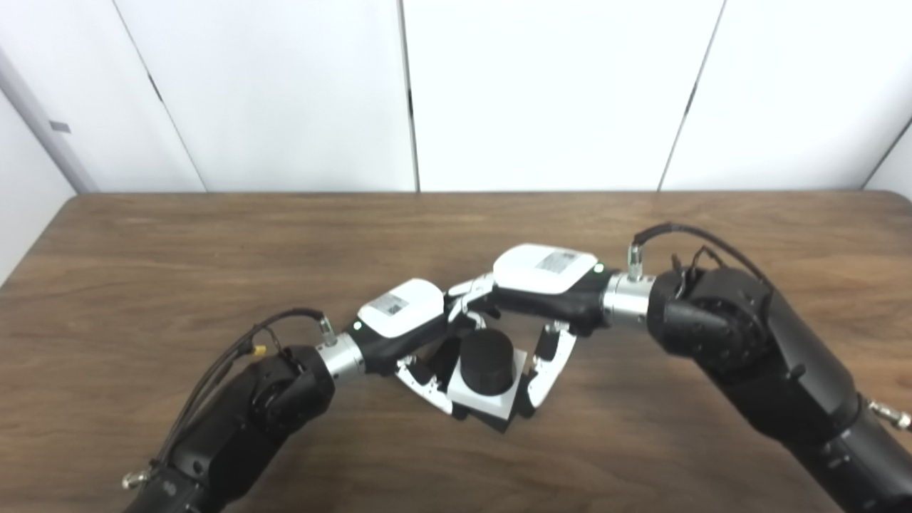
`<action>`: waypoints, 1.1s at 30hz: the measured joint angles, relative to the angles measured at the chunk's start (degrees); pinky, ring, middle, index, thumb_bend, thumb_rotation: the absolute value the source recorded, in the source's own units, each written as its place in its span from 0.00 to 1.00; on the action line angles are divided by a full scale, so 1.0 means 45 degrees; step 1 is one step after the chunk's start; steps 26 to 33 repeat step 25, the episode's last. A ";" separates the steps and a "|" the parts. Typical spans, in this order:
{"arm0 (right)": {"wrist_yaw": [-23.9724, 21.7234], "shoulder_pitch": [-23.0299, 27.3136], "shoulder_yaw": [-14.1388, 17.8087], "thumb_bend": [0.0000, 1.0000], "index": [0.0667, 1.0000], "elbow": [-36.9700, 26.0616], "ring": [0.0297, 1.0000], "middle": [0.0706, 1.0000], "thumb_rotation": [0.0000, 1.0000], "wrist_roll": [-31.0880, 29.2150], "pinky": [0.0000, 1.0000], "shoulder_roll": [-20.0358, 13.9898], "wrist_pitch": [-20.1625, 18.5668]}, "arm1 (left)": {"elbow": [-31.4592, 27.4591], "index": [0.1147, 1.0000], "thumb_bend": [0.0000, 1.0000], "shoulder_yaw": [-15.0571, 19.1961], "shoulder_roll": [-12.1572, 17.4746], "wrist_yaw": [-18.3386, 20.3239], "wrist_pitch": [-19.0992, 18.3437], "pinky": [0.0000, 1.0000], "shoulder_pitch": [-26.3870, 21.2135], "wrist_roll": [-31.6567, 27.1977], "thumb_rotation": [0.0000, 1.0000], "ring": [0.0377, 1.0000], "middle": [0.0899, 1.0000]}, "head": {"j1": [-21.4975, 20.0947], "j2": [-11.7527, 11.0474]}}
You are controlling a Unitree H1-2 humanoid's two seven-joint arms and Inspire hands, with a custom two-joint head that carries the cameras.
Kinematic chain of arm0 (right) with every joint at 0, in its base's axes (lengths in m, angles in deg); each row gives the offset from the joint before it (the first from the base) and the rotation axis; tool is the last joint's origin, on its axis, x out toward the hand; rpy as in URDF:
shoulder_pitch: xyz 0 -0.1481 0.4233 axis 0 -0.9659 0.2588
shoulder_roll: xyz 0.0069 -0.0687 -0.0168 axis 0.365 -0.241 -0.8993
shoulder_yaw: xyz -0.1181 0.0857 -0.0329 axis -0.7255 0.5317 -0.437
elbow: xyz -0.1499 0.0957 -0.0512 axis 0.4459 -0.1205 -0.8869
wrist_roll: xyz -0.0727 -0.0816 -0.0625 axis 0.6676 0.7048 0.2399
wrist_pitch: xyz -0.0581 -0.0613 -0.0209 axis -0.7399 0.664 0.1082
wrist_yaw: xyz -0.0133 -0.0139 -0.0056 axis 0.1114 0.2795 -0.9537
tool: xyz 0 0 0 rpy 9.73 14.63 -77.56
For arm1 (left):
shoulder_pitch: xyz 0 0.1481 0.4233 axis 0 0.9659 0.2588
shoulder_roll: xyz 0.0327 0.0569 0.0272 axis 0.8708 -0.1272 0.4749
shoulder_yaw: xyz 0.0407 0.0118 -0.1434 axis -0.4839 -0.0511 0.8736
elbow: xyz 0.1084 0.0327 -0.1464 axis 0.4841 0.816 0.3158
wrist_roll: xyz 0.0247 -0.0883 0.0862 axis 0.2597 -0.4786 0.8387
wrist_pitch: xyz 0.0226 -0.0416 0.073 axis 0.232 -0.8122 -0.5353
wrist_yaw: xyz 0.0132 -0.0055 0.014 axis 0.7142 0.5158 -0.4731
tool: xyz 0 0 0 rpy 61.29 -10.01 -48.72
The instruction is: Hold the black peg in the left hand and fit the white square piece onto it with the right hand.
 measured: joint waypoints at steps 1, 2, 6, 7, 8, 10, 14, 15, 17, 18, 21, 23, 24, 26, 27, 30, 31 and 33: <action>-0.0018 -0.0001 0.0110 1.00 0.82 -0.0022 0.86 0.88 0.34 -0.0019 0.75 -0.0056 -0.0019 | 0.0005 0.42 0.52 0.0009 -0.0005 0.0000 0.0000 0.73 -0.0001 0.0000 0.07 0.89 0.84 | 0.0000 0.0000; -0.0029 -0.0005 0.0214 1.00 0.82 -0.0048 0.86 0.88 0.34 -0.0042 0.75 -0.0144 -0.0045 | 0.0006 0.42 0.52 0.0010 -0.0004 0.0000 0.0001 0.73 -0.0001 0.0000 0.07 0.89 0.84 | 0.0000 0.0000; -0.0038 -0.0101 0.0572 1.00 0.82 -0.0126 0.85 0.88 0.32 -0.0148 0.74 -0.0409 -0.0296 | 0.0009 0.42 0.52 0.0023 -0.0004 0.0000 0.0005 0.72 0.0003 0.0000 0.07 0.88 0.83 | -0.0039 0.0000; -0.0038 -0.0164 0.0616 1.00 0.82 -0.0136 0.85 0.88 0.32 -0.0157 0.73 -0.0434 -0.0354 | 0.0010 0.42 0.52 0.0023 -0.0004 0.0000 0.0006 0.72 0.0003 0.0000 0.07 0.88 0.83 | -0.0058 0.0000; -0.0038 -0.0248 0.0648 1.00 0.82 -0.0137 0.84 0.87 0.32 -0.0158 0.73 -0.0455 -0.0365 | 0.0010 0.42 0.52 0.0023 -0.0004 0.0000 0.0006 0.72 0.0003 0.0000 0.07 0.88 0.84 | -0.0059 0.0000; -0.0037 -0.0425 0.0738 1.00 0.81 -0.0200 0.84 0.86 0.31 -0.0170 0.72 -0.0524 -0.0374 | 0.0009 0.42 0.52 0.0022 -0.0004 0.0001 0.0005 0.72 0.0004 0.0000 0.07 0.88 0.84 | -0.0098 0.0020; -0.0037 -0.0577 0.1003 0.99 0.82 -0.0454 0.84 0.86 0.27 -0.0171 0.72 -0.0727 -0.0456 | 0.0012 0.42 0.52 0.0026 0.0001 0.0001 0.0006 0.72 0.0004 0.0001 0.07 0.88 0.83 | -0.0098 0.0020; -0.0037 -0.0577 0.1090 0.98 0.82 -0.0504 0.84 0.86 0.26 -0.0169 0.72 -0.0769 -0.0490 | 0.0015 0.42 0.52 0.0025 0.0000 0.0000 0.0007 0.72 0.0005 0.0001 0.07 0.88 0.83 | -0.0098 0.0020; -0.0036 -0.0577 0.1262 0.96 0.82 -0.0551 0.83 0.86 0.23 -0.0165 0.71 -0.0846 -0.0561 | 0.0027 0.42 0.52 0.0028 0.0001 0.0000 0.0033 0.72 0.0004 0.0000 0.07 0.88 0.83 | -0.0156 0.0020; -0.0036 -0.0579 0.1362 0.95 0.82 -0.0551 0.83 0.86 0.22 -0.0160 0.71 -0.0878 -0.0635 | 0.0037 0.42 0.52 0.0038 0.0001 -0.0001 0.0062 0.72 0.0004 0.0000 0.07 0.88 0.83 | -0.0156 0.0020; 0.0032 -0.0669 0.1751 0.91 0.79 -0.0551 0.80 0.84 0.16 -0.0163 0.67 -0.0971 -0.0795 | 0.0062 0.42 0.52 0.0057 -0.0001 -0.0001 0.0100 0.73 0.0004 -0.0008 0.07 0.88 0.83 | -0.0195 0.0000; 0.0444 -0.0889 0.2072 0.88 0.75 -0.0544 0.77 0.82 0.13 -0.0164 0.63 -0.1027 -0.0762 | 0.0064 0.42 0.52 0.0060 -0.0002 -0.0001 0.0104 0.73 0.0004 -0.0007 0.07 0.88 0.83 | -0.0215 0.0000; 0.0719 -0.1085 0.2275 0.87 0.74 -0.0526 0.76 0.81 0.11 -0.0165 0.63 -0.1028 -0.0738 | 0.0066 0.42 0.52 0.0068 -0.0001 -0.0001 0.0109 0.73 0.0008 -0.0007 0.07 0.88 0.83 | -0.0215 0.0000; 0.0955 -0.1239 0.2409 0.85 0.73 -0.0514 0.74 0.80 0.10 -0.0174 0.62 -0.1024 -0.0690 | 0.0069 0.42 0.52 0.0073 -0.0001 -0.0001 0.0112 0.73 0.0007 -0.0007 0.07 0.88 0.83 | -0.0215 0.0000; 0.0955 -0.1239 0.2409 0.85 0.73 -0.0514 0.74 0.80 0.10 -0.0174 0.62 -0.1024 -0.0690 | 0.0069 0.42 0.52 0.0073 -0.0001 -0.0001 0.0112 0.73 0.0007 -0.0007 0.07 0.88 0.83 | -0.0215 0.0000; 0.0955 -0.1239 0.2409 0.85 0.73 -0.0514 0.74 0.80 0.10 -0.0174 0.62 -0.1024 -0.0690 | 0.0069 0.42 0.52 0.0073 -0.0001 -0.0001 0.0112 0.73 0.0007 -0.0007 0.07 0.88 0.83 | -0.0215 0.0000; 0.0955 -0.1239 0.2409 0.85 0.73 -0.0514 0.74 0.80 0.10 -0.0174 0.62 -0.1024 -0.0690 | 0.0069 0.42 0.52 0.0073 -0.0001 -0.0001 0.0112 0.73 0.0007 -0.0007 0.07 0.88 0.83 | -0.0215 0.0000; 0.0955 -0.1239 0.2409 0.85 0.73 -0.0514 0.74 0.80 0.10 -0.0174 0.62 -0.1024 -0.0690 | 0.0069 0.42 0.52 0.0073 -0.0001 -0.0001 0.0112 0.73 0.0007 -0.0007 0.07 0.88 0.83 | -0.0215 0.0000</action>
